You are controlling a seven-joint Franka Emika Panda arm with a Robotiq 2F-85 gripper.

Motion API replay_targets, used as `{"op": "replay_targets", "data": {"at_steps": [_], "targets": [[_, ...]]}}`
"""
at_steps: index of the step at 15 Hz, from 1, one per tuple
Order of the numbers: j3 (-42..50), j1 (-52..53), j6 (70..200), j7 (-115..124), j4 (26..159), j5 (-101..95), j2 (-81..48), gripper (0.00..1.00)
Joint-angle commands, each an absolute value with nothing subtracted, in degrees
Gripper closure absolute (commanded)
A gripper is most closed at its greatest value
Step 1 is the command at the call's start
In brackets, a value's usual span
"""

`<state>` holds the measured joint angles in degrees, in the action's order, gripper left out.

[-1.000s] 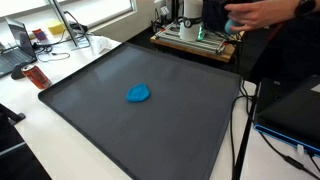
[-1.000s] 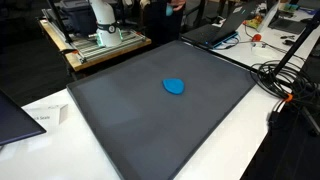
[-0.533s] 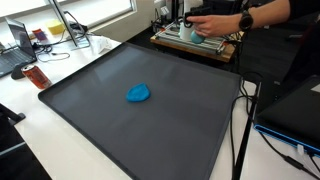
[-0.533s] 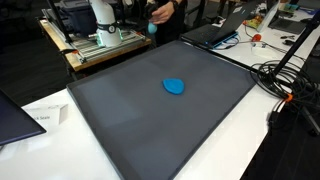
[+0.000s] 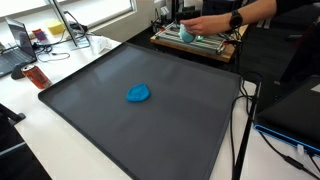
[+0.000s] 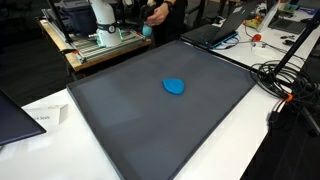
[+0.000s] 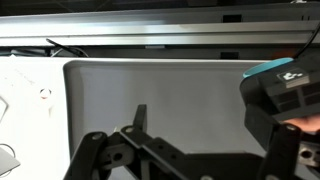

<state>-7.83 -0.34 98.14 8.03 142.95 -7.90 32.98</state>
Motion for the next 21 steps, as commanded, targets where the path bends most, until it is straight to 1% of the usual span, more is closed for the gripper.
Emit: {"op": "replay_targets", "data": {"at_steps": [1,5,10,12,14,16,19,20,21], "targets": [[-5.1,3.0,96.5,1.4,143.1,-6.5,34.4,0.0],[-2.8,5.6,95.3,-6.6,143.2,-5.0,35.2,0.0],[-2.6,8.3,93.1,-11.5,142.7,-2.0,34.6,0.01],[-2.7,9.0,92.4,-12.6,142.4,-1.2,34.5,0.18],[-2.6,9.3,91.8,-13.3,142.4,-0.6,34.4,0.29],[-2.7,9.5,91.3,-13.7,142.3,-0.2,34.3,0.42],[-2.7,9.5,90.7,-14.4,142.1,0.0,34.1,0.53],[-2.7,9.5,90.4,-14.6,141.9,0.0,34.0,0.5],[-2.8,9.5,89.9,-14.7,141.6,-0.1,33.8,0.52]]}}
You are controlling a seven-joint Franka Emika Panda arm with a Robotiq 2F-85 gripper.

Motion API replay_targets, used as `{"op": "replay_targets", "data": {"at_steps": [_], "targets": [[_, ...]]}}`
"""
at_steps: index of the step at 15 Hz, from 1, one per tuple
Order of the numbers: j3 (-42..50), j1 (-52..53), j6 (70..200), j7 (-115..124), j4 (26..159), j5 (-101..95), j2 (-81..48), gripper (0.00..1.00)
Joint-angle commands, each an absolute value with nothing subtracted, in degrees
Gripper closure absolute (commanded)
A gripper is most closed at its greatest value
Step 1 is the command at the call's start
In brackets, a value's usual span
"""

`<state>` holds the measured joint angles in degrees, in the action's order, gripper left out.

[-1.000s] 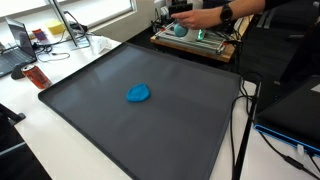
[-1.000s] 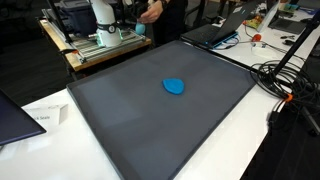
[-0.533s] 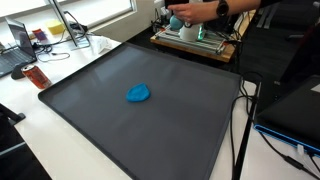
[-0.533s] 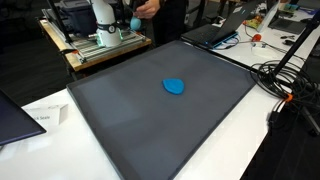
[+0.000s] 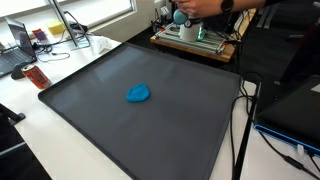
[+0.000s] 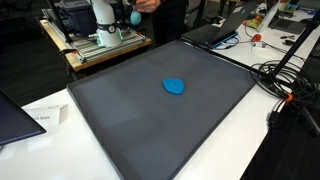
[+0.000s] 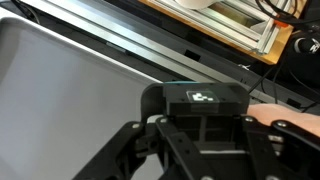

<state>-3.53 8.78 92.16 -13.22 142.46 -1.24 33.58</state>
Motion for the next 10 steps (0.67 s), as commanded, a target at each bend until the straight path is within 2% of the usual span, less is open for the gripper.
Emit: {"op": "replay_targets", "data": {"at_steps": [1,2,3,10], "targets": [[-2.8,9.5,89.5,-14.8,141.3,-0.1,33.8,0.54],[-2.8,9.5,89.2,-14.8,141.1,-0.1,33.7,0.58],[-2.8,9.5,89.0,-14.9,140.9,-0.2,33.7,0.78],[-2.5,9.3,89.5,-14.6,141.4,0.7,34.5,0.78]]}}
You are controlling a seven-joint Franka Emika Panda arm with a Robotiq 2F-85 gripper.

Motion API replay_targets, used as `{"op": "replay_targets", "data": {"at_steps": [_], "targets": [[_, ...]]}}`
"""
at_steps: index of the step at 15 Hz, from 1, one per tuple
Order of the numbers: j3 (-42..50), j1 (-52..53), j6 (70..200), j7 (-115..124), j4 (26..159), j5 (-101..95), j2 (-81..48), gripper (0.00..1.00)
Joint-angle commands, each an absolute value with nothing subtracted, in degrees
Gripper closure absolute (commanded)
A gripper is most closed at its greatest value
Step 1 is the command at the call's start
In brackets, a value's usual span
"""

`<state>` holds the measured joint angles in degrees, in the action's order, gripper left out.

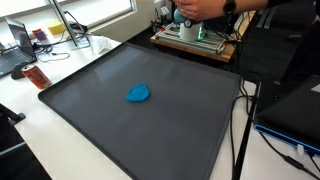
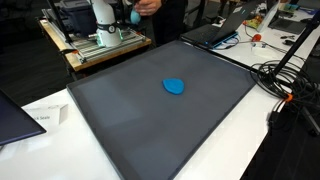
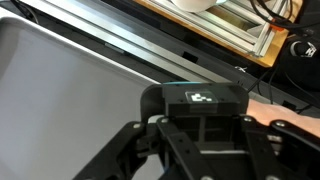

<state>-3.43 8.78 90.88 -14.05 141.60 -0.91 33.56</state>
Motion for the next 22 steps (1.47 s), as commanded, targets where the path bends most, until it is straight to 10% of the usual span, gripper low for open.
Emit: {"op": "replay_targets", "data": {"at_steps": [1,14,15,22], "targets": [[-2.5,9.3,89.5,-14.5,141.5,0.9,34.5,0.78],[-5.4,5.8,101.6,3.0,126.7,7.3,22.5,0.78],[-4.4,6.5,100.5,1.0,129.4,9.4,24.6,0.53],[-5.0,6.1,101.3,1.9,127.3,8.2,22.6,0.53]]}}
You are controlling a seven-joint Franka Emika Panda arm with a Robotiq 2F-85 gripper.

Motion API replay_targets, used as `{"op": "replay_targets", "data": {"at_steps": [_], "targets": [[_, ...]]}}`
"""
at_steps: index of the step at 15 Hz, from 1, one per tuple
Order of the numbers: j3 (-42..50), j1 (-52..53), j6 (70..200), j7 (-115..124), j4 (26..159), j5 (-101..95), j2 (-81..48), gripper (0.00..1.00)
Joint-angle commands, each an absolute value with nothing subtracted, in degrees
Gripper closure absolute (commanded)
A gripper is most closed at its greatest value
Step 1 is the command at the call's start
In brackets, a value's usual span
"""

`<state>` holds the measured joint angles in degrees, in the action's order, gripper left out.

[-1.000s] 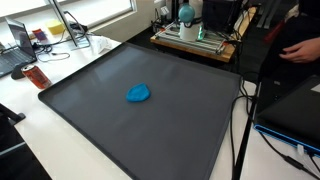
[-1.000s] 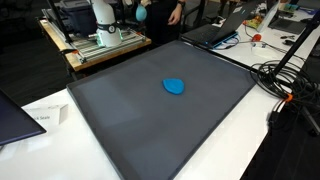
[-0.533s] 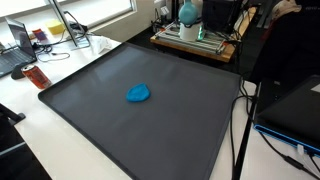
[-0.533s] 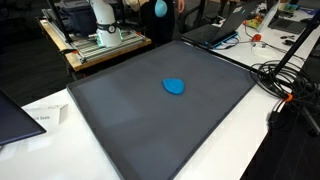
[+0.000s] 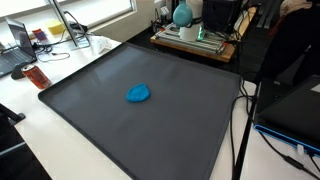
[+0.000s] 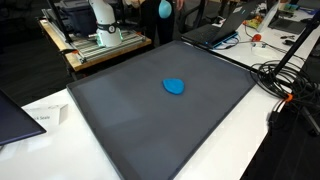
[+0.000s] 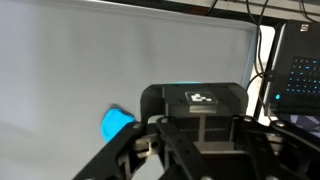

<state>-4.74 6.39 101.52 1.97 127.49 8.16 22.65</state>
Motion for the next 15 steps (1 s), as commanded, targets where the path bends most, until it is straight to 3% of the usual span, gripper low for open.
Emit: {"op": "replay_targets", "data": {"at_steps": [1,2,10,15], "targets": [[-5.0,6.1,101.3,1.9,127.3,8.2,22.6,0.53],[-5.0,6.1,101.3,1.9,127.3,8.2,22.6,0.78],[-9.8,5.9,123.0,13.8,122.3,3.9,5.5,0.78],[-7.8,5.9,126.7,22.2,113.5,-5.1,-5.3,0.78]]}}
